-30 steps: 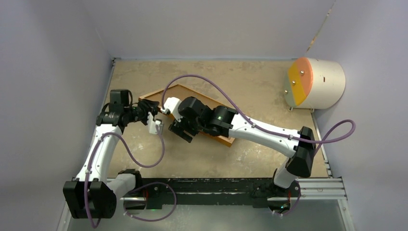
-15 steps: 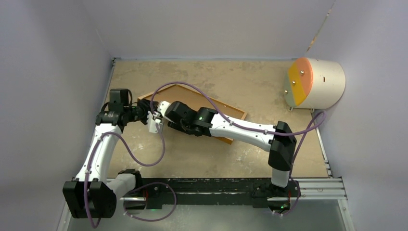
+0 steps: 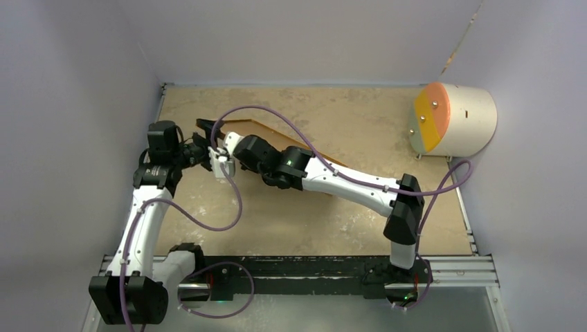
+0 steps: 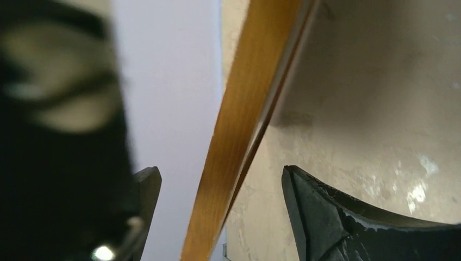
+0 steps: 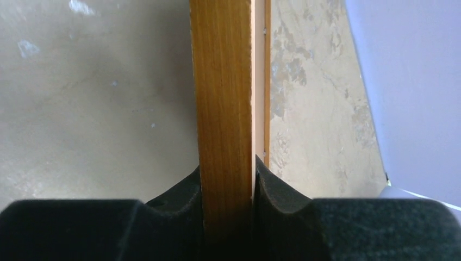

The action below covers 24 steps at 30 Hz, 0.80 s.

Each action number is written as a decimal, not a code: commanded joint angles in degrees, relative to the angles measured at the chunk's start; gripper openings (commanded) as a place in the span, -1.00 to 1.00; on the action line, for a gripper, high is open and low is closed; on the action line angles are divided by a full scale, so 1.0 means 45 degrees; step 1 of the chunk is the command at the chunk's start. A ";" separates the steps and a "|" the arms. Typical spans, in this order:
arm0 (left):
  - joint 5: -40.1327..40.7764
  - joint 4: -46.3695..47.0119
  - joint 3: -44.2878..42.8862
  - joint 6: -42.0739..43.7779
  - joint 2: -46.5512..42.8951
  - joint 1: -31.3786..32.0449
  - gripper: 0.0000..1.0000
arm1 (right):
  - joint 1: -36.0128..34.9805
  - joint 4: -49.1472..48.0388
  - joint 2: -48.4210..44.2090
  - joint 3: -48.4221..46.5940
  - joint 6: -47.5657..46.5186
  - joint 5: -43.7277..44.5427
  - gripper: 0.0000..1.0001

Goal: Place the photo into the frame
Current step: Turn over the photo frame at the center of the board.

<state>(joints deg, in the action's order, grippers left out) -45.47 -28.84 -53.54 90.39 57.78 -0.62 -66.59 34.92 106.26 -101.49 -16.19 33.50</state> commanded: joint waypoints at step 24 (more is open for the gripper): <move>-0.3105 0.1097 -0.4446 -1.3828 0.4178 -0.4432 0.89 | 1.0179 0.0817 0.1404 -0.5857 0.9882 -1.3238 -0.87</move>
<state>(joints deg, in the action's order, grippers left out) -55.37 -15.05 -72.18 27.86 76.86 -20.27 -23.05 43.62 110.00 -130.50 14.83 -8.88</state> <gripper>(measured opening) 0.941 0.286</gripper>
